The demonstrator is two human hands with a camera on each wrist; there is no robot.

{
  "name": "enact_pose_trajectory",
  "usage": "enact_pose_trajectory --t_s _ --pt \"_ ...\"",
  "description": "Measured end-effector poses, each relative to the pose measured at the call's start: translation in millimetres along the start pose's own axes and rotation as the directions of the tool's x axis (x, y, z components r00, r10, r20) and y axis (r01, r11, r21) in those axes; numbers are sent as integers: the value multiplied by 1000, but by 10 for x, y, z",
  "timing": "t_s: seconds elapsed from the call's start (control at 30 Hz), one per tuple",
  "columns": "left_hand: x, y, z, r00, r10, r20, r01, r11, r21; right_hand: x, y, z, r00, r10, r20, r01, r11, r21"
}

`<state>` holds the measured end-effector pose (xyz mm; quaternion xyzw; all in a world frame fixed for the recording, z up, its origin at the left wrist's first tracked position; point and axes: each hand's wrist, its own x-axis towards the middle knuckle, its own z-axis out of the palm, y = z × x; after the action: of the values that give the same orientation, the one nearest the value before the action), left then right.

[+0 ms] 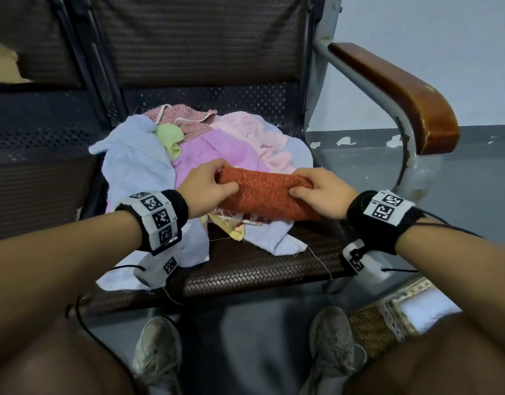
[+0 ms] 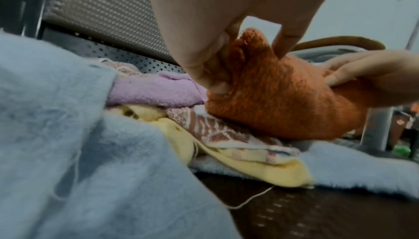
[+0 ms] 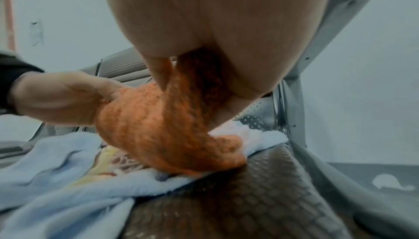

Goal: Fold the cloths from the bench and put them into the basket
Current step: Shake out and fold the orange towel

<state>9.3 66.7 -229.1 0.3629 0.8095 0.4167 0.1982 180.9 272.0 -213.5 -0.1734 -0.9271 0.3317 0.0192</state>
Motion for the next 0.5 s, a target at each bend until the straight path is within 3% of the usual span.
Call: enact_pose_trajectory --t_s 0.1,0.17,0.23,0.33,0.4,0.5 --pt "61 -10 10 992 -114 -47 104 976 -189 -20 1 -29 995 71 69 -89 952 294" --pt "97 -34 33 984 -166 -71 150 970 -193 -25 -6 -36 987 93 130 -138 910 391" --pt "121 -55 52 973 -198 -117 185 976 -114 1 28 -9 981 122 149 -166 929 331" --pt "113 -66 32 949 -269 -164 288 952 105 41 109 79 975 185 123 -197 976 94" --pt "84 -45 19 910 -408 -66 414 899 144 53 123 132 964 223 146 -224 974 -4" --pt "-14 11 73 770 -595 231 602 797 45 73 95 147 953 259 154 -253 966 -56"
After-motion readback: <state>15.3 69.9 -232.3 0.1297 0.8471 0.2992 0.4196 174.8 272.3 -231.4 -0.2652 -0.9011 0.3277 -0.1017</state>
